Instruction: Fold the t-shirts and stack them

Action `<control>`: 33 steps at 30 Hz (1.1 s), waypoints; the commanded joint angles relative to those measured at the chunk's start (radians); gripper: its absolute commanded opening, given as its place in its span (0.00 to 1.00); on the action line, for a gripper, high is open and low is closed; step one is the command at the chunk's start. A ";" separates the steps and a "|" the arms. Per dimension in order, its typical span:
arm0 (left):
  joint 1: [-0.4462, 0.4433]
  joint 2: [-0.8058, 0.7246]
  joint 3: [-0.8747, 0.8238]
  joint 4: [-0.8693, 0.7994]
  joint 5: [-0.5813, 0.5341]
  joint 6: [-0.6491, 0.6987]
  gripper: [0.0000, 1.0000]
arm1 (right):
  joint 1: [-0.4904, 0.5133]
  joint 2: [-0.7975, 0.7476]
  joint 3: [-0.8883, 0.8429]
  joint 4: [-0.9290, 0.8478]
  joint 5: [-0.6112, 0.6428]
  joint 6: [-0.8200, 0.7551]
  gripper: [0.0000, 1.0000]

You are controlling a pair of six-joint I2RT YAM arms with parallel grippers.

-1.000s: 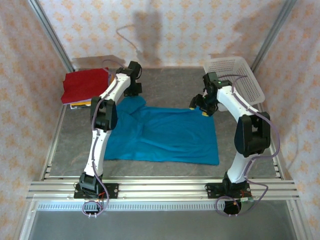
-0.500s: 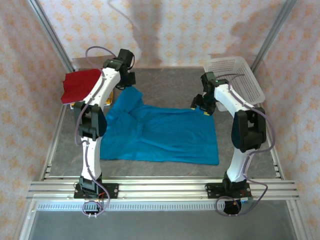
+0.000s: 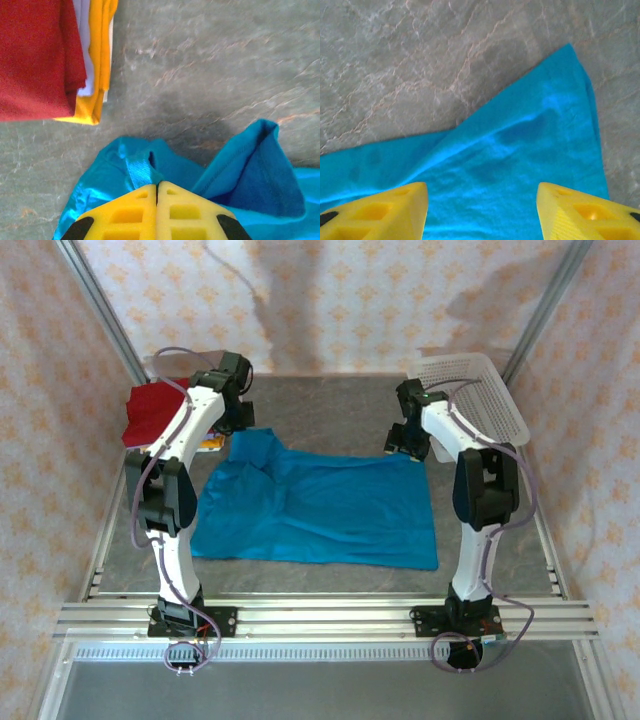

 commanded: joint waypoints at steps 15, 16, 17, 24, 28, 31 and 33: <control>0.044 0.032 0.064 0.013 0.024 0.036 0.00 | -0.012 0.171 0.127 -0.018 0.152 -0.068 0.52; 0.044 0.035 0.067 0.011 0.025 0.035 0.00 | -0.014 0.176 0.130 -0.016 0.155 -0.071 0.52; 0.044 0.036 0.067 0.009 0.026 0.037 0.00 | -0.014 0.183 0.132 -0.014 0.155 -0.075 0.52; 0.044 0.029 0.067 0.010 0.034 0.039 0.00 | -0.018 0.205 0.139 0.001 0.150 -0.087 0.32; 0.043 0.016 0.072 0.007 0.039 0.042 0.00 | -0.017 0.177 0.132 0.006 0.150 -0.086 0.16; 0.043 -0.001 0.080 -0.003 0.040 0.044 0.00 | -0.013 0.133 0.108 0.013 0.150 -0.080 0.07; 0.043 -0.017 0.086 -0.013 0.040 0.049 0.00 | -0.010 0.097 0.079 0.021 0.152 -0.074 0.04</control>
